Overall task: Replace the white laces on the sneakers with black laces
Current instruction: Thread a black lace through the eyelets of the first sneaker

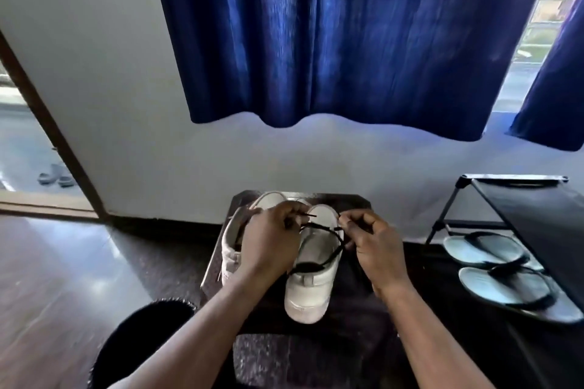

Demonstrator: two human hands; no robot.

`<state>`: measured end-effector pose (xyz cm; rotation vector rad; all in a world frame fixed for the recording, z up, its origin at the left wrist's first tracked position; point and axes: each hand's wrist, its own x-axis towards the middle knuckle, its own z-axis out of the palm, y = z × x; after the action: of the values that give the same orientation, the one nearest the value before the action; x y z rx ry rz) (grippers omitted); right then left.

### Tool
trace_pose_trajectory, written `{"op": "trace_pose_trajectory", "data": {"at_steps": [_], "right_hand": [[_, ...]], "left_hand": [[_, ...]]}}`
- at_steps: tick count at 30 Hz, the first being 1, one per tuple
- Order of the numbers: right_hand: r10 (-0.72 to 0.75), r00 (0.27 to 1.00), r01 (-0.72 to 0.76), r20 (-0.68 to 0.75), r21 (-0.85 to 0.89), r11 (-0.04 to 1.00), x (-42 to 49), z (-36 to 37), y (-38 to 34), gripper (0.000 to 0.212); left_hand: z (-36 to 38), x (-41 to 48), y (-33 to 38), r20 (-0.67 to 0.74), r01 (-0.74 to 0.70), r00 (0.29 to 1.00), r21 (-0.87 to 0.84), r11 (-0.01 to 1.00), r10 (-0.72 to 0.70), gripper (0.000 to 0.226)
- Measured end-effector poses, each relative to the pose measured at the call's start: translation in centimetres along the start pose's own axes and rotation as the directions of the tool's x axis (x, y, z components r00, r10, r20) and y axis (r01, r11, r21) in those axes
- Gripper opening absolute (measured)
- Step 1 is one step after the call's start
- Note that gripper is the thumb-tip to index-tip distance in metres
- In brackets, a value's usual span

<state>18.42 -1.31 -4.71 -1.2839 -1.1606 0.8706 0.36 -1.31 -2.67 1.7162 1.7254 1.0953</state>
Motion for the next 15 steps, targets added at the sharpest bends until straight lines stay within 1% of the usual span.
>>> {"op": "trace_pose_trajectory", "data": {"at_steps": [3,5,9,11,15], "right_hand": [[-0.044,0.999,0.046,0.028,-0.068,0.997,0.0,0.6,1.1,0.018],[-0.086,0.995,0.09,0.042,-0.125,0.988,-0.1,1.0,1.6,0.018],[-0.114,0.99,0.12,0.084,-0.072,0.99,-0.5,1.0,2.2,0.021],[-0.141,0.985,0.145,0.095,-0.04,0.989,-0.6,0.9,2.4,0.023],[-0.203,0.974,0.211,0.101,-0.084,0.974,-0.9,1.5,2.6,0.018]], "left_hand": [[0.9,0.1,0.0,-0.011,-0.063,0.998,0.087,0.994,0.064,0.035],[1.4,0.0,0.0,0.005,-0.084,0.996,0.092,0.992,0.084,0.036],[2.1,-0.2,-0.6,-0.018,-0.095,0.995,0.091,0.991,0.097,0.039],[2.2,-0.1,-0.7,-0.03,-0.099,0.994,0.1,0.99,0.103,0.037],[2.4,0.0,-0.8,-0.032,-0.102,0.994,0.146,0.984,0.107,0.036]]}}
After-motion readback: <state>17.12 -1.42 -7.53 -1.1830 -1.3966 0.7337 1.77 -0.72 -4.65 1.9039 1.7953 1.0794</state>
